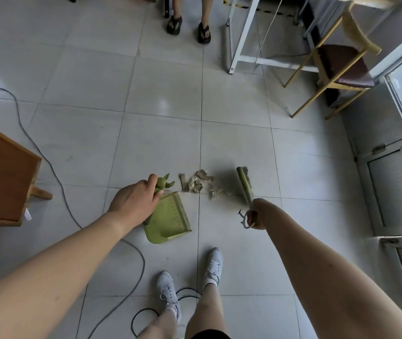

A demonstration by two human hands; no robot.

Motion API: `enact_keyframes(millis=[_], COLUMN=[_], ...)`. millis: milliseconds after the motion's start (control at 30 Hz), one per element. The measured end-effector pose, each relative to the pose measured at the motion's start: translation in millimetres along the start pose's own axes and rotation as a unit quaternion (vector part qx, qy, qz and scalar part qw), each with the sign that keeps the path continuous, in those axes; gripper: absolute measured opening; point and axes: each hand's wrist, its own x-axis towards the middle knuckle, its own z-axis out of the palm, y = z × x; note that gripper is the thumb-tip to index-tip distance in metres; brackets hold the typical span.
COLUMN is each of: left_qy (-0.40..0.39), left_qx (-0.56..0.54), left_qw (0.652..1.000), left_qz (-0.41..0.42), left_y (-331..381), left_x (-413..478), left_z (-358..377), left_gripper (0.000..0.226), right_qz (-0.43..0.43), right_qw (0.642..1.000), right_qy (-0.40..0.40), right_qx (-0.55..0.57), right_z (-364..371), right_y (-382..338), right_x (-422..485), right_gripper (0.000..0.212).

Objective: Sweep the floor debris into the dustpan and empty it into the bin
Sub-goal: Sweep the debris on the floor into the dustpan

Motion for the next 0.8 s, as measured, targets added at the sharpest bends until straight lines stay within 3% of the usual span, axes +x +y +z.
enact_keyframes(millis=[500,800], left_qy=[0.024,0.025], left_qx=[0.024,0.0], left_qw=[0.999,0.999], left_qz=[-0.008,-0.042], left_y=[-37.3,-47.1], left_x=[-9.6,-18.2], left_z=[18.1,8.2], left_gripper=[0.031,0.032], right_qz=[0.065,0.033], right_qw=[0.986,0.99], right_qy=[-0.115,-0.095], right_qx=[0.097,0.098], right_z=[108.0,96.0], right_y=[-36.9,-49.2], right_x=[-27.6,-48.8], right_gripper=[0.031,0.025])
